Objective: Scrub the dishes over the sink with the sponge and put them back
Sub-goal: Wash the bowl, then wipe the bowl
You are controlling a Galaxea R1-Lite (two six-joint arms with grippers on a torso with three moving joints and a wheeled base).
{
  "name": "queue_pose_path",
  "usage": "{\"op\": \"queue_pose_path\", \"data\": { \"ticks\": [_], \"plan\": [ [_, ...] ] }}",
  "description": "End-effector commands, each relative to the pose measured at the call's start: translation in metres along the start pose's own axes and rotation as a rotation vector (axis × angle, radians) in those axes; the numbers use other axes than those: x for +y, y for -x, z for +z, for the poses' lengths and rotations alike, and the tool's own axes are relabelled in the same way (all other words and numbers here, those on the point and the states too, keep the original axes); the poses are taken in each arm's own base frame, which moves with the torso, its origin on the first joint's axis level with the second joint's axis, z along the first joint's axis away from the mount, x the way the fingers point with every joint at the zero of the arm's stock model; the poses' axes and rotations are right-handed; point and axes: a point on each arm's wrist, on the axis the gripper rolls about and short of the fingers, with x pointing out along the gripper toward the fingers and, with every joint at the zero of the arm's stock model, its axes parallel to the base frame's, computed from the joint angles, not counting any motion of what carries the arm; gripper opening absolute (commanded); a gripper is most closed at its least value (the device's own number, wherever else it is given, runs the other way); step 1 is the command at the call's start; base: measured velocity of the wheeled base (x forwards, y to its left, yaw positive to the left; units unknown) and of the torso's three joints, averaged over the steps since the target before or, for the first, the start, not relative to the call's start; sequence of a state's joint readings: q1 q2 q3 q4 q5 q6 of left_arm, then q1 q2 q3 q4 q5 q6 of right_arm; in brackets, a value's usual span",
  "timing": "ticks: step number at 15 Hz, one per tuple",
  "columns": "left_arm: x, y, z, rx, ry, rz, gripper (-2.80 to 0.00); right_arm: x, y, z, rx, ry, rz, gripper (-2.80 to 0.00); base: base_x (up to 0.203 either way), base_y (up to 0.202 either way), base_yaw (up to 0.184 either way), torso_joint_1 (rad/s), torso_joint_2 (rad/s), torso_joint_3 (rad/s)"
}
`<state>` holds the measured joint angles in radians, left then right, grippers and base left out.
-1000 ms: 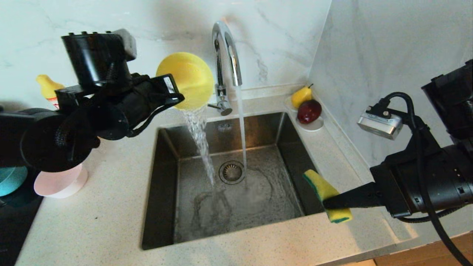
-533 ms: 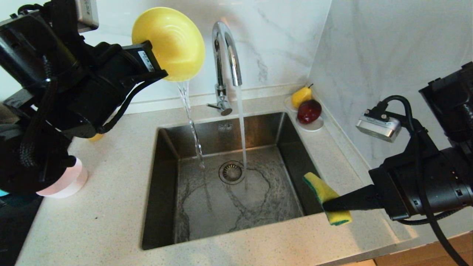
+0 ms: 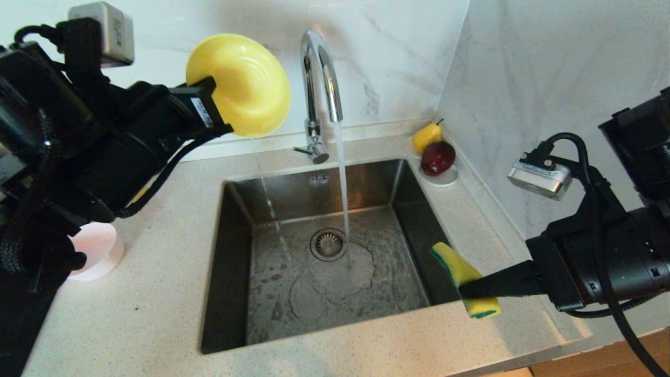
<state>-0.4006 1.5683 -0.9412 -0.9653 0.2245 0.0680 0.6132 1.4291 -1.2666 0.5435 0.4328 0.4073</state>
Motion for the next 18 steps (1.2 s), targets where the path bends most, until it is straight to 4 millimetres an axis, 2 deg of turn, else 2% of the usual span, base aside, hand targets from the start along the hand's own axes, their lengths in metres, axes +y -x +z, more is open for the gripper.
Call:
{"op": "queue_pose_path", "data": {
  "ticks": [1,4,7,11,15,18],
  "plan": [
    [0.001,0.010,-0.021,0.192,0.034,-0.004,-2.80,0.004,0.003,0.001,-0.009,0.008,0.013,-2.80,0.000,0.000,0.000,0.000,0.00,0.000],
    [0.002,0.032,-0.035,0.517,0.157,-0.014,-2.80,0.013,0.012,0.002,-0.047,0.039,0.062,-2.80,0.000,0.000,0.000,0.000,0.00,0.000],
    [-0.003,0.055,-0.043,0.781,0.246,-0.129,-2.80,0.017,0.015,0.006,-0.063,0.060,0.124,-2.80,0.000,0.000,0.000,0.000,0.00,0.000],
    [-0.038,0.050,-0.071,0.837,0.150,-0.074,-2.80,0.025,0.013,0.017,-0.045,0.079,0.215,-2.80,0.000,0.000,0.000,0.000,0.00,0.000],
    [-0.072,0.045,-0.077,0.730,0.165,-0.132,-2.80,0.037,-0.008,0.015,0.031,0.106,0.255,-2.80,0.000,0.000,0.000,0.000,0.00,0.000],
    [-0.097,0.046,-0.087,0.696,0.138,-0.123,-2.80,0.035,-0.023,0.016,0.067,0.094,0.241,-2.80,0.000,0.000,0.000,0.000,0.00,0.000]
  ]
}}
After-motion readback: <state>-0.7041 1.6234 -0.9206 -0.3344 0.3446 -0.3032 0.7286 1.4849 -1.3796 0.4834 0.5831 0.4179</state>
